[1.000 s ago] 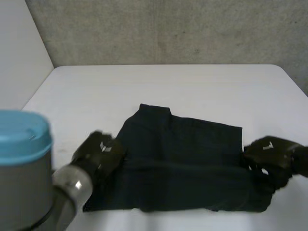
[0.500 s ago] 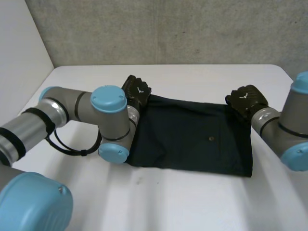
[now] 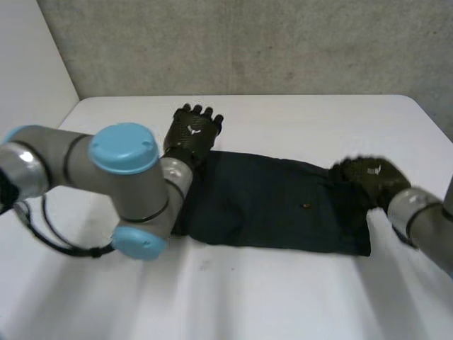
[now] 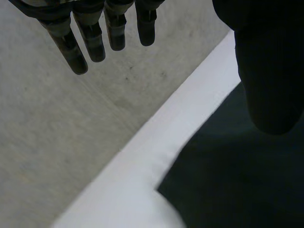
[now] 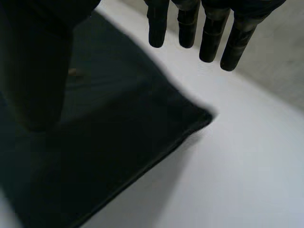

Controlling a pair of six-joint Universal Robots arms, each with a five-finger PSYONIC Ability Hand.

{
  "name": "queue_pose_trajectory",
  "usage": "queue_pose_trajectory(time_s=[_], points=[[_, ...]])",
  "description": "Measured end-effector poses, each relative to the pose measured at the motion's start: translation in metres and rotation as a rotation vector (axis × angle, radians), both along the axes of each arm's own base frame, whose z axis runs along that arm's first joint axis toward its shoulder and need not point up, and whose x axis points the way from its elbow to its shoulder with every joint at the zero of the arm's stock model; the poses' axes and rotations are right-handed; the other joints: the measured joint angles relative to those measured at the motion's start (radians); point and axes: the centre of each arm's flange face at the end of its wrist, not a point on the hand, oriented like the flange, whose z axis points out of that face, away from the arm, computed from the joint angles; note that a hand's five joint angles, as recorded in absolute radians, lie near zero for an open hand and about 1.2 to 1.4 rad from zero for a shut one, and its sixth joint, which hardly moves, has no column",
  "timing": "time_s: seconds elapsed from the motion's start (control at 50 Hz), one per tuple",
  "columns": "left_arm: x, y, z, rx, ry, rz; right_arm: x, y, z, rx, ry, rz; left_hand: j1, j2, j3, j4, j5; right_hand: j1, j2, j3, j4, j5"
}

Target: Fold the shorts.

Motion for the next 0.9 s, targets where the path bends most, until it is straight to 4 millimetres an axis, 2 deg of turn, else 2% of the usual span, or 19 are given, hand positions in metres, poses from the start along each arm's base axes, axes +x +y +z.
queue_pose_trajectory(time_s=[0.06,0.16,0.18,0.24,0.3,0.36,0.44,0.56,0.58,0.68,0.76,0.78,0.82,0.84,0.88,0.9], points=[[0.014,0.010,-0.002,0.082,0.052,0.005,-0.004,0.014,-0.012,0.065,-0.008,0.008,0.000,0.000,0.000,0.000,0.000,0.004,0.003,0.011,0.002,0.004],[0.031,0.021,-0.008,0.160,0.078,0.022,-0.009,0.023,-0.025,0.095,-0.013,0.010,0.000,0.000,0.000,0.000,0.000,0.043,0.058,0.068,0.046,0.048],[0.039,0.028,-0.014,0.194,0.072,0.033,-0.012,0.023,-0.032,0.086,-0.014,0.006,0.000,0.000,0.000,0.000,0.000,0.162,0.191,0.205,0.184,0.175],[0.045,0.033,-0.018,0.214,0.062,0.040,-0.013,0.021,-0.038,0.072,-0.014,0.002,0.000,0.000,0.000,0.000,0.000,0.293,0.360,0.367,0.336,0.319],[0.053,0.041,-0.024,0.238,0.041,0.052,-0.016,0.014,-0.045,0.036,-0.016,-0.009,0.000,0.000,0.000,0.000,0.000,0.615,0.866,0.862,0.853,0.781],[0.059,0.043,-0.024,0.244,0.033,0.063,-0.019,0.006,-0.046,0.001,-0.012,-0.020,0.000,0.000,0.000,0.000,0.000,0.675,0.924,0.945,0.952,0.827],[0.062,0.043,-0.022,0.241,0.033,0.070,-0.023,0.001,-0.045,-0.024,0.002,-0.024,0.000,0.000,0.000,0.000,0.000,0.678,0.924,0.948,0.957,0.827],[0.070,0.043,-0.008,0.213,0.051,0.085,-0.034,-0.007,-0.033,-0.092,0.093,-0.022,0.000,0.000,0.000,0.000,0.000,0.692,0.924,0.950,0.959,0.842],[0.074,0.044,0.001,0.195,0.064,0.091,-0.041,-0.010,-0.021,-0.129,0.174,-0.014,0.000,0.000,0.000,0.000,0.000,0.692,0.924,0.950,0.959,0.861],[0.083,0.047,0.016,0.167,0.086,0.108,-0.048,-0.014,-0.001,-0.185,0.307,0.013,0.000,0.000,0.000,0.000,0.000,0.693,0.926,0.950,0.959,0.861],[0.090,0.051,0.025,0.151,0.101,0.122,-0.038,-0.015,0.015,-0.242,0.392,0.062,0.000,0.000,0.000,0.000,0.000,0.711,0.939,0.953,0.959,0.861],[0.093,0.053,0.027,0.147,0.105,0.126,-0.023,-0.011,0.026,-0.294,0.436,0.114,0.000,0.000,0.000,0.000,0.000,0.711,0.939,0.956,0.960,0.863],[0.096,0.055,0.030,0.142,0.110,0.131,0.000,-0.005,0.036,-0.355,0.457,0.187,0.000,0.000,0.000,0.000,0.000,0.716,0.939,0.960,0.962,0.881],[0.096,0.056,0.030,0.142,0.110,0.132,0.005,-0.003,0.038,-0.367,0.458,0.203,0.000,0.000,0.000,0.000,0.000,0.719,0.939,0.962,0.962,0.883],[0.098,0.059,0.032,0.139,0.112,0.136,0.041,0.011,0.045,-0.442,0.456,0.319,0.000,0.000,0.000,0.000,0.000,0.721,0.939,0.975,0.962,0.886],[0.099,0.059,0.032,0.139,0.113,0.136,0.050,0.015,0.045,-0.458,0.454,0.345,0.000,0.000,0.000,0.000,0.000,0.721,0.939,0.976,0.962,0.886]])
